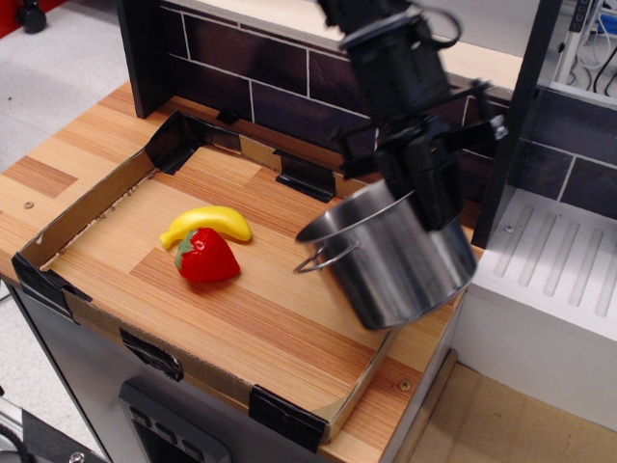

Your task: Topple metal pot

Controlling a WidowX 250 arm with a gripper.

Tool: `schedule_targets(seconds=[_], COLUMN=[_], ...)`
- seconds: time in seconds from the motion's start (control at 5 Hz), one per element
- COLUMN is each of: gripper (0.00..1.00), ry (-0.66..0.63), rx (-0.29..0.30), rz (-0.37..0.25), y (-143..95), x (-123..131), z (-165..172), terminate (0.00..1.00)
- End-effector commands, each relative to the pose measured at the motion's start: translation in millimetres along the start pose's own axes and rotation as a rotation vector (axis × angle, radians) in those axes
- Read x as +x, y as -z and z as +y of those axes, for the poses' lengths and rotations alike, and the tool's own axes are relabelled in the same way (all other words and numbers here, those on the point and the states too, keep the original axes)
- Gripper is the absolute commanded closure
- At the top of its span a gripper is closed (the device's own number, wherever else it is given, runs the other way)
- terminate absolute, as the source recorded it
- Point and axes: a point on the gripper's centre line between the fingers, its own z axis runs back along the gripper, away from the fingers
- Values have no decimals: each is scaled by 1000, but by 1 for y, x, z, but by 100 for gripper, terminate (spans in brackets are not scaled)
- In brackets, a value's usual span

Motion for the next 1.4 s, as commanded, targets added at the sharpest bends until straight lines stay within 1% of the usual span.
schedule_targets(seconds=[0.0,0.2,0.4,0.6,0.8,1.0,1.2], gripper=[100,100,100,0,0,0,0], ry=[19,0,-15,-59,-74,-83,-100], rx=[-84,-99,-64,96,313,362,369], rz=[36,52,25,-102,-355,-420,-438], y=[-12,-11,-12,-19,-36,-43,-42], x=[22,30,33,36,43,46,43], z=[23,32,39,42,50,53,46], terminate=[0,0,0,0,0,0,0])
